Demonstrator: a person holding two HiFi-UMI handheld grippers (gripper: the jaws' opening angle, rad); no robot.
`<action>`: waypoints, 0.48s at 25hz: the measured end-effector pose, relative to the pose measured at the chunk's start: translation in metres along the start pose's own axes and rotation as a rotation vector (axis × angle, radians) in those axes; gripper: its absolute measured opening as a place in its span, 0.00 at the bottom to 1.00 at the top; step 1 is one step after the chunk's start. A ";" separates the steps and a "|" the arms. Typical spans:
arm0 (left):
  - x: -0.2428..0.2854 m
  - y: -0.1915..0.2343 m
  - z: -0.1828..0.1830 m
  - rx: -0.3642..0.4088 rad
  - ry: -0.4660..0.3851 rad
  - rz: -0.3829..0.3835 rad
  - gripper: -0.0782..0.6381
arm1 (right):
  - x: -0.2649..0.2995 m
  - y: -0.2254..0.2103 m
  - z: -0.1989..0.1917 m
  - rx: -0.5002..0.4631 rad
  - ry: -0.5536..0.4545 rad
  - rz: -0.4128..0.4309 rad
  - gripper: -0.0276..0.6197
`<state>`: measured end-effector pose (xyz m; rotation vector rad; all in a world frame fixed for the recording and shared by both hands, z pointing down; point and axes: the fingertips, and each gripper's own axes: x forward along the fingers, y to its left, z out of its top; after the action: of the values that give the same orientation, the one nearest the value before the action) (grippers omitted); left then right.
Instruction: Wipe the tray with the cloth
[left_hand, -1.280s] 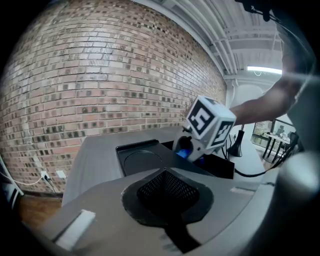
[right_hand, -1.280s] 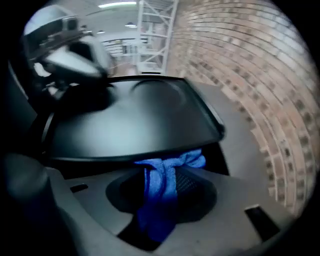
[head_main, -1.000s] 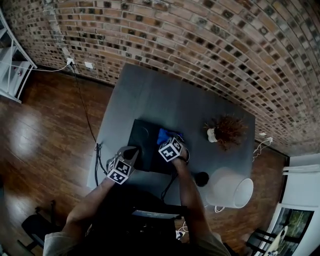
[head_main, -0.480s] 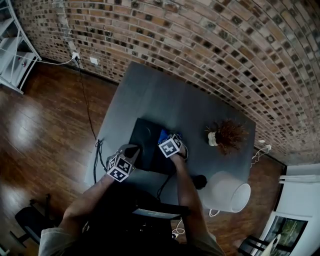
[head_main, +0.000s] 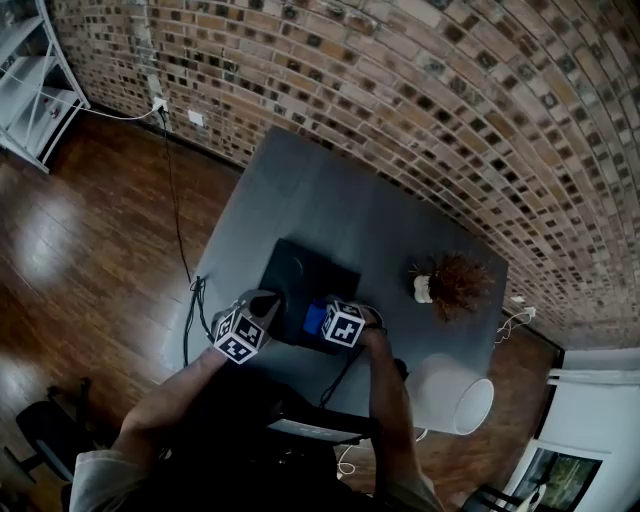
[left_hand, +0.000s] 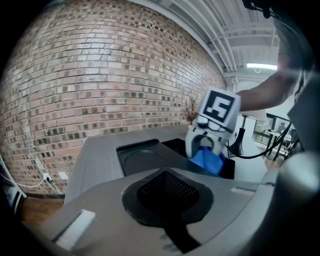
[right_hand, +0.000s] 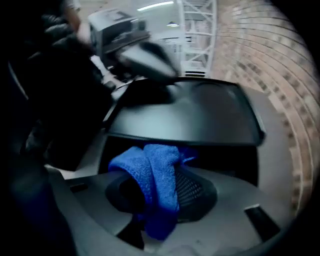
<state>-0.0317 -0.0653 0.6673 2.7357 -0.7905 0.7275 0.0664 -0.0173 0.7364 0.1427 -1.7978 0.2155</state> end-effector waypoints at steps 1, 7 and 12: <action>0.000 0.000 0.000 0.001 0.000 0.000 0.11 | -0.006 -0.034 -0.005 0.127 -0.012 -0.103 0.28; 0.000 -0.001 0.000 0.005 0.005 0.001 0.11 | -0.003 -0.108 -0.001 0.407 -0.018 -0.401 0.29; 0.000 0.002 0.000 0.014 0.006 0.005 0.11 | 0.007 -0.001 0.019 -0.069 0.032 -0.043 0.28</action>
<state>-0.0330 -0.0670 0.6671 2.7435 -0.7941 0.7441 0.0467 -0.0226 0.7386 0.1285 -1.7667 0.1240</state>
